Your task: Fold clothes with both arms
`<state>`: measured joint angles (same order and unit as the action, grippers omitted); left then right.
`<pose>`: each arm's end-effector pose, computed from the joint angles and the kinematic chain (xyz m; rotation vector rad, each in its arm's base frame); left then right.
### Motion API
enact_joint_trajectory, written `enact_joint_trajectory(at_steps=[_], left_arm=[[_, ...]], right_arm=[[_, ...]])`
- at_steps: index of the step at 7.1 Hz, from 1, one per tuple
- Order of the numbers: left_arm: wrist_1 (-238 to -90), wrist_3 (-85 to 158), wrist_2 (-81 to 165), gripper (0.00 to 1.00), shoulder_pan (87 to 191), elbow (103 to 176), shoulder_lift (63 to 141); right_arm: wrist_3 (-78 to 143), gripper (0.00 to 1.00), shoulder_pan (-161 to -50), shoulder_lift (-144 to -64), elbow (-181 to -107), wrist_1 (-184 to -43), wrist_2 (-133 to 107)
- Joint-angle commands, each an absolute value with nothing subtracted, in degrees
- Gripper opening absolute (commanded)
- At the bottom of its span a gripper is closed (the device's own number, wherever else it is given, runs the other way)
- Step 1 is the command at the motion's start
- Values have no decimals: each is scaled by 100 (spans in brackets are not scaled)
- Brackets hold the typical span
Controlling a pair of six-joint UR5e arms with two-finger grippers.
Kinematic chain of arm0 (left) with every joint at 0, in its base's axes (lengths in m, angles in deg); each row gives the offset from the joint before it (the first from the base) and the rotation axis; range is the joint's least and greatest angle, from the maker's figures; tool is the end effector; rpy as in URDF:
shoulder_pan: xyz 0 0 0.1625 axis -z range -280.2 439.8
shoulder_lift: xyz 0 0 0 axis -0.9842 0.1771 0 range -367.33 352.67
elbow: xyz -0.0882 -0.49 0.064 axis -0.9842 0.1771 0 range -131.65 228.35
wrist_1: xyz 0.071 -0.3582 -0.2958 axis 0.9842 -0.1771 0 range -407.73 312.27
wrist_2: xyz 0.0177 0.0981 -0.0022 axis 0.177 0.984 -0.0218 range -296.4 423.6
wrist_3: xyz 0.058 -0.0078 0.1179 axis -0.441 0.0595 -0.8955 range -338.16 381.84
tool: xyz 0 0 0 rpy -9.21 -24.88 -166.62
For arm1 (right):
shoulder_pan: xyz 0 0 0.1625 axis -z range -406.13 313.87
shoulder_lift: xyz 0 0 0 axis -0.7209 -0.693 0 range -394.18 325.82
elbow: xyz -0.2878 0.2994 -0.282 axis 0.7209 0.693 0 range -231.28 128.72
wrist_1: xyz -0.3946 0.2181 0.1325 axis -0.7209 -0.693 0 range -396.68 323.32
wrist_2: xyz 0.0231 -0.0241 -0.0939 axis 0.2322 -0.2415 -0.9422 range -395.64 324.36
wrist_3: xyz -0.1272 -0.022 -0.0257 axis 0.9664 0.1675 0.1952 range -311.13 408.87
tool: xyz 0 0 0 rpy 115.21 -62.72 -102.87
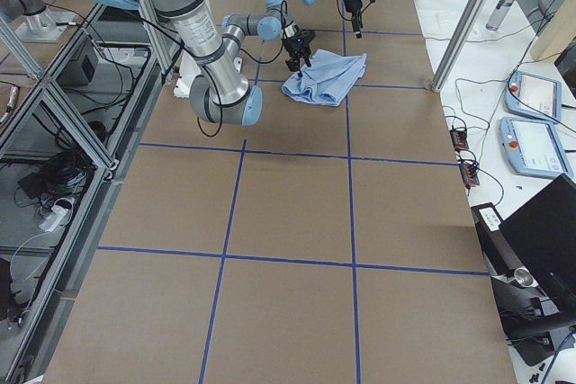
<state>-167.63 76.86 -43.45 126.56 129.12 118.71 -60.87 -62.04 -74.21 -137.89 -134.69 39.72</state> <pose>0.5184 -0.6895 0.3509 0.4358 0.9204 -0.0402 -0.7731 -0.3936 0.1956 0.2280 -0.6909 0.6811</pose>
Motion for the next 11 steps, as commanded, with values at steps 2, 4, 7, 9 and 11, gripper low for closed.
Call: enact_joint_trajectory(at_steps=[2,4,7,9,11], left_arm=[[-16761,7686,-4345,100,12656,12912,11871],[-16761,7686,-4345,100,12656,12921,11871],[-16761,7694,-4345,100,12656,12921,11871],[-16770,7694,-4345,100,12656,12921,11871],[-16761,7694,-4345,100,12647,12921,11871]], right_arm=[[-6179,55,-6178,-7452,-13785,-13459,3960],[-6179,11,-6178,-7548,-13785,-13415,3942],[-6161,0,-6186,-7619,-13820,-13415,3942],[-6083,0,-6396,-7636,-14066,-13477,3977],[-5793,0,-6800,-7654,-14014,-13477,3977]])
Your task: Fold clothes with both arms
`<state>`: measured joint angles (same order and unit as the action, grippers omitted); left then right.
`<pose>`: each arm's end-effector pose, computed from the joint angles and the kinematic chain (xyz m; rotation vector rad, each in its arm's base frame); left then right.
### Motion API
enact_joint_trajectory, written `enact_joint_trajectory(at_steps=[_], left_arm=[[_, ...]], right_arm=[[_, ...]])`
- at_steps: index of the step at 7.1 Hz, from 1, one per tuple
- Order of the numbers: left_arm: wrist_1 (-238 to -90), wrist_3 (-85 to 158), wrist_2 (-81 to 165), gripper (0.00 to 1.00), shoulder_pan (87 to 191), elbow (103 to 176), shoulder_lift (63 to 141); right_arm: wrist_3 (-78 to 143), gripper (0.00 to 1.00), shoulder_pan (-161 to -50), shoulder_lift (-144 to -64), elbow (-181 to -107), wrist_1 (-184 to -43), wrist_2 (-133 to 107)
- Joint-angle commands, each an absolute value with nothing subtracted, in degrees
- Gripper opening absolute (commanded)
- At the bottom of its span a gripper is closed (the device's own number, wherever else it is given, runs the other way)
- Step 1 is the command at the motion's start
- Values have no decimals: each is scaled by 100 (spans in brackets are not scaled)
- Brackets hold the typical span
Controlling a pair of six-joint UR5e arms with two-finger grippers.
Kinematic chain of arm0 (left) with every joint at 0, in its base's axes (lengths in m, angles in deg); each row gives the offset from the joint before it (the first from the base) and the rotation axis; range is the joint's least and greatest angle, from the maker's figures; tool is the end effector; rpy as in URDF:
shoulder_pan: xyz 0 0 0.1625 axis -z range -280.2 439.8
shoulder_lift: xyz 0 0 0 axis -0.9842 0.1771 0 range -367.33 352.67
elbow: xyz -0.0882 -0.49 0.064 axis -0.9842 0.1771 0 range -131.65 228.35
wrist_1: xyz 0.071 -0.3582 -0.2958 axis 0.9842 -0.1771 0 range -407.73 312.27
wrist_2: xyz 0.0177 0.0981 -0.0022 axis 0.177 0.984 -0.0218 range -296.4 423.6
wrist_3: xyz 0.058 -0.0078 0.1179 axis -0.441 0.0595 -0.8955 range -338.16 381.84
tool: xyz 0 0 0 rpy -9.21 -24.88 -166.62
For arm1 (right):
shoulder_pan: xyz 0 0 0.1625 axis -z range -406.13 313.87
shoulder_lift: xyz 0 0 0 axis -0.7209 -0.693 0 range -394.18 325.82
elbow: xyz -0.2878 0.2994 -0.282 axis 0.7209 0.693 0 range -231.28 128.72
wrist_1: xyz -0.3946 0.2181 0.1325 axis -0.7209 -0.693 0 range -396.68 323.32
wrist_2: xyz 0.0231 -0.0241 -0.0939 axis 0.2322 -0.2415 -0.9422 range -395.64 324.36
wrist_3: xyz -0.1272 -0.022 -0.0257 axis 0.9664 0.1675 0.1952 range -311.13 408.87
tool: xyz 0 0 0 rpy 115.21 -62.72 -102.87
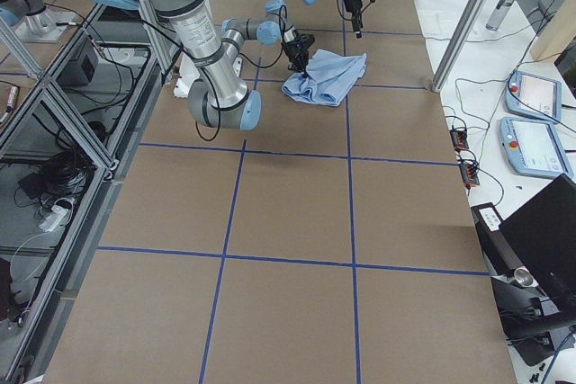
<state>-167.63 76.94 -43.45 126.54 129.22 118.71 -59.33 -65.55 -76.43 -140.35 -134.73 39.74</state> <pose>0.5184 -0.6890 0.3499 0.4362 0.9220 -0.0409 -0.7344 -0.4355 0.2084 0.2583 -0.6852 0.7140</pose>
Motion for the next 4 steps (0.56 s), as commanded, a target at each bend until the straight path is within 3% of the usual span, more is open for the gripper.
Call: enact_joint_trajectory(at_steps=[1,4], left_arm=[[-16761,7694,-4345,100,12647,12930,11871],[-16770,7703,-4345,100,12647,12930,11871]], right_arm=[[-5592,0,-7019,-7680,-13962,-13459,3977],[-5239,0,-7512,-7698,-13077,-13215,3978]])
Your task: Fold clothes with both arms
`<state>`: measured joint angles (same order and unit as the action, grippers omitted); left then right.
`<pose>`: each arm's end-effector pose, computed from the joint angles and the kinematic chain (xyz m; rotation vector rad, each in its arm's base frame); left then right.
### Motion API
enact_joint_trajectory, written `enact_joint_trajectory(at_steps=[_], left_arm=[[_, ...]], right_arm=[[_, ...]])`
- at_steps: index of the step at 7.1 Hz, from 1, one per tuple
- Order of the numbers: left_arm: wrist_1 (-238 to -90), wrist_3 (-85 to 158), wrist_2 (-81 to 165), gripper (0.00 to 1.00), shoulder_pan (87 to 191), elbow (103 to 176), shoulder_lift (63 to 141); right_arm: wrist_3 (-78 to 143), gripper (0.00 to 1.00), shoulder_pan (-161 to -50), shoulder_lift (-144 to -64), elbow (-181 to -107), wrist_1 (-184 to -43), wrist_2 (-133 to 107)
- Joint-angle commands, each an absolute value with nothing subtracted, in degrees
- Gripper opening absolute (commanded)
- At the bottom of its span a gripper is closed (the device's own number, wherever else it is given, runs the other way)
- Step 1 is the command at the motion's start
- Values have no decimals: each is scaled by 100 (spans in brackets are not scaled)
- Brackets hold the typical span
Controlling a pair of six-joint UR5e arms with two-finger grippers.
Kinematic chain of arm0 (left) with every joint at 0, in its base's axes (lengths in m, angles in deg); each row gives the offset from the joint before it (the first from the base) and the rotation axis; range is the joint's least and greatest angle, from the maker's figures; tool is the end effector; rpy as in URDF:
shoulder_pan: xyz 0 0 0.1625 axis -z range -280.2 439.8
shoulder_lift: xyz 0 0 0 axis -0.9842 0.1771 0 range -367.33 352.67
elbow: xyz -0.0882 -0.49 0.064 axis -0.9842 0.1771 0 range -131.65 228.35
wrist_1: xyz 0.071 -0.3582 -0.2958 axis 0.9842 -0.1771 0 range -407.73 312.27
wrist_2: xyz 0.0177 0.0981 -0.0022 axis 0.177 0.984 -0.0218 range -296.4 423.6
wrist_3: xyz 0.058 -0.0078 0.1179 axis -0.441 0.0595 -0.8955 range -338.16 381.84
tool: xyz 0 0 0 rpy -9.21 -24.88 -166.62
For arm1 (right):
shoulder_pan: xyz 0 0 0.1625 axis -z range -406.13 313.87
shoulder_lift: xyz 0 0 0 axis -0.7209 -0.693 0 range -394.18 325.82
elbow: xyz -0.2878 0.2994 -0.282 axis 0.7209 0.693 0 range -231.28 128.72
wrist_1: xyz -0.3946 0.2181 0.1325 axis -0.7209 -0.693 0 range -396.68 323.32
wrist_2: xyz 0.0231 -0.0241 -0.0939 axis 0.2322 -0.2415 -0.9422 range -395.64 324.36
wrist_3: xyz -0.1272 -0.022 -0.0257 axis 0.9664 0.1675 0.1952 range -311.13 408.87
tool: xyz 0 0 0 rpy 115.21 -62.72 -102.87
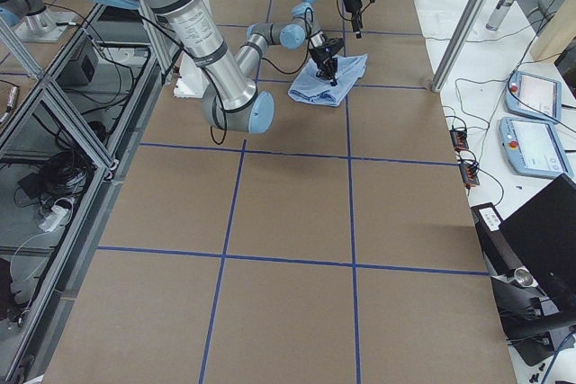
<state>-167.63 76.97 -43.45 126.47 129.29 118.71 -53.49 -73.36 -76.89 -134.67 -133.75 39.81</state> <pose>0.5190 -0.6882 0.3492 0.4362 0.9232 -0.0400 -0.6922 -0.5433 0.2602 0.3279 -0.5596 0.7417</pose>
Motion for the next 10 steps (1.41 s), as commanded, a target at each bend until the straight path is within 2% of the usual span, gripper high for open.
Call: enact_joint_trajectory(at_steps=[1,5,7,10], left_arm=[[-16761,7703,-4345,100,12647,12938,11871],[-16761,7712,-4345,100,12647,12938,11862],[-16761,7703,-4345,100,12656,12947,11845],[-16761,7686,-4345,100,12647,12947,11845]], right_arm=[[-5134,0,-7635,-7698,-12656,-12778,3977],[-4580,0,-8084,-7707,-12423,-12563,4039],[-3637,99,-8338,-7654,-12467,-12389,4423],[-2831,100,-8577,-7750,-12948,-11947,5656]])
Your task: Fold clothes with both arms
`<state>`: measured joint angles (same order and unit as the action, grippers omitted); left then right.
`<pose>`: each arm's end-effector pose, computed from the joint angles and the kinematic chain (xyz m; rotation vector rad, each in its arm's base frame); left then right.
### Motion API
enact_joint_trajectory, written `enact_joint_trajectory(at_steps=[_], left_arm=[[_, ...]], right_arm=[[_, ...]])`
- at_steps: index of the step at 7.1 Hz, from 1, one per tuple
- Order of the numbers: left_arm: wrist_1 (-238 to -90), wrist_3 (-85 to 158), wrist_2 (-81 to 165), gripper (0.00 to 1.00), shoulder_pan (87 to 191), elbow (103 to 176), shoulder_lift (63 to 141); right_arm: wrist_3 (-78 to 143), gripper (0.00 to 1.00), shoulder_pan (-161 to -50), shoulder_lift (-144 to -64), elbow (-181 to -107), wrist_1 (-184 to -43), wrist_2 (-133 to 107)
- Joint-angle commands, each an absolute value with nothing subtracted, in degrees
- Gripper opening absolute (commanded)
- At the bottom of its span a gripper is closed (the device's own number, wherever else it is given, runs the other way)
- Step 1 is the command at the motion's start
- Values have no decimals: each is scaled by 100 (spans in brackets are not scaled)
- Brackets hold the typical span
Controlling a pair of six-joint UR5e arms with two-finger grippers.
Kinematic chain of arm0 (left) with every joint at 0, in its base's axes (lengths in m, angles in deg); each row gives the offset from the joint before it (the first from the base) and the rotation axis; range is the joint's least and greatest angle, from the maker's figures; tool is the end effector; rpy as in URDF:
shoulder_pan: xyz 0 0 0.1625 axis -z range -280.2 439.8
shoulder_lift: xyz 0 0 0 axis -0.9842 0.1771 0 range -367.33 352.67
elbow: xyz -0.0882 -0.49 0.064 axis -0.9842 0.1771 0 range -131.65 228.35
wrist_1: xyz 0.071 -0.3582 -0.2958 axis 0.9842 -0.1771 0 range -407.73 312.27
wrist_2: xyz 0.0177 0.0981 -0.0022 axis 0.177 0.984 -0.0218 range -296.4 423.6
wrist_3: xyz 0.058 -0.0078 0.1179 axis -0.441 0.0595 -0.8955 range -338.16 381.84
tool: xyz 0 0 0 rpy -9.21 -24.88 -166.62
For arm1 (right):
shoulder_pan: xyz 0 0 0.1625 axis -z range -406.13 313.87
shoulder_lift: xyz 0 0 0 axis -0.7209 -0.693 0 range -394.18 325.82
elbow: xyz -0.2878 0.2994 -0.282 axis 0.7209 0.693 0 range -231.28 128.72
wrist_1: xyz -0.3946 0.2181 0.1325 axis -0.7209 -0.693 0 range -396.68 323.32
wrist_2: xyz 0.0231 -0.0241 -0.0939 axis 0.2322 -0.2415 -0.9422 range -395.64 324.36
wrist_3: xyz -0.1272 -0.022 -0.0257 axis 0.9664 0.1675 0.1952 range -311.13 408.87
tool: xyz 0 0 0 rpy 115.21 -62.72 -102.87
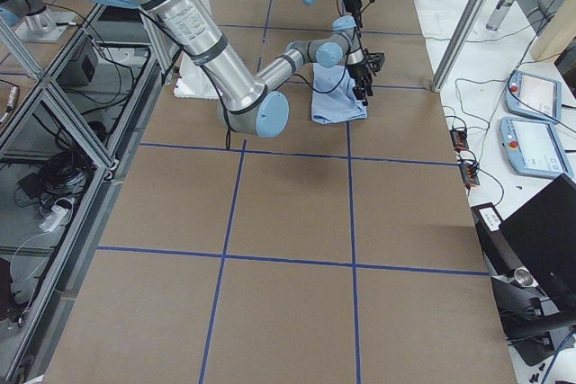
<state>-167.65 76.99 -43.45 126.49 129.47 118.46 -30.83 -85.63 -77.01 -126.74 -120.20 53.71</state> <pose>0.5178 -0.6873 0.3511 0.4356 0.9226 -0.0408 -0.6149 -0.6816 0.3001 0.3005 -0.6210 0.4934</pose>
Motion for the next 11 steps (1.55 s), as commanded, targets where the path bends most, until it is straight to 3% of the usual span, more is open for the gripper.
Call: enact_joint_trajectory(at_steps=[1,3,6,11], left_arm=[[-16761,7686,-4345,100,12647,12947,11845],[-16761,7677,-4354,100,12647,12947,11845],[-16761,7677,-4354,100,12656,12947,11836],[-16761,7677,-4354,100,12656,12947,11836]], right_arm=[[-2830,100,-8473,-7803,-13229,-11991,5674],[-2595,100,-7966,-7944,-13364,-12000,5683],[-2250,100,-7453,-7900,-12944,-11991,5253],[-1847,100,-7864,-7471,-12109,-11939,5182]])
